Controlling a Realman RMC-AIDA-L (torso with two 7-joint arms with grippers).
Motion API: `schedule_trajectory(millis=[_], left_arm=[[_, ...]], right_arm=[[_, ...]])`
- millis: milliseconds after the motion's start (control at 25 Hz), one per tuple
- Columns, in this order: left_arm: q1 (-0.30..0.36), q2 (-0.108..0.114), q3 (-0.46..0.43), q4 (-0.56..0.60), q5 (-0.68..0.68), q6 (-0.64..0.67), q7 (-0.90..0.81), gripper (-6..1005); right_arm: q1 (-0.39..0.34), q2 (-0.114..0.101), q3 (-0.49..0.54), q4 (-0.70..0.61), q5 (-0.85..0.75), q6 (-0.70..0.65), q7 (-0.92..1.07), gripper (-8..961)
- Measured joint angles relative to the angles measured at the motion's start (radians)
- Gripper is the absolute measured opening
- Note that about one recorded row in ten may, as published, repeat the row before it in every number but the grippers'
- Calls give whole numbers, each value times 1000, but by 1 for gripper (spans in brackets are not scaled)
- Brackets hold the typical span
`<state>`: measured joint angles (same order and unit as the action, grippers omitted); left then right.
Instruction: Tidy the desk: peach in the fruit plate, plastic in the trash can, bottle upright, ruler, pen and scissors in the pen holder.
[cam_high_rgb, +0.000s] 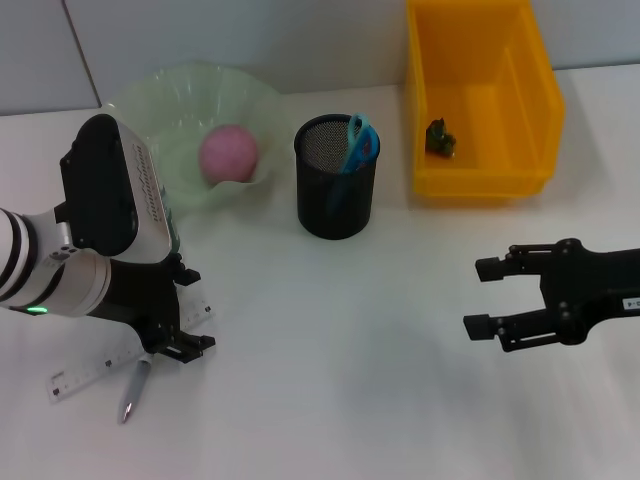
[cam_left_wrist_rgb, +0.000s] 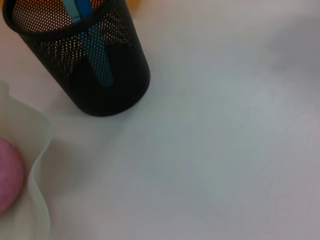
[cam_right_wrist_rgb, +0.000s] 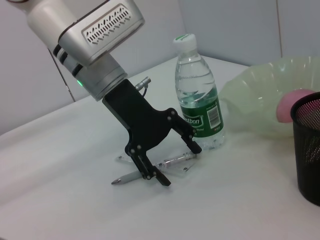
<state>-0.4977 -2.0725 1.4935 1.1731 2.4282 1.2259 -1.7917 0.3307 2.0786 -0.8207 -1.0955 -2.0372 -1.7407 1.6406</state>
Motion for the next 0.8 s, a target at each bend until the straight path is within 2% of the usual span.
schedule_trajectory(millis=[800], left_arm=[[-13, 0, 2, -14, 16, 7, -11, 761]], right_arm=[[11, 1, -25, 3, 0, 8, 4, 824]])
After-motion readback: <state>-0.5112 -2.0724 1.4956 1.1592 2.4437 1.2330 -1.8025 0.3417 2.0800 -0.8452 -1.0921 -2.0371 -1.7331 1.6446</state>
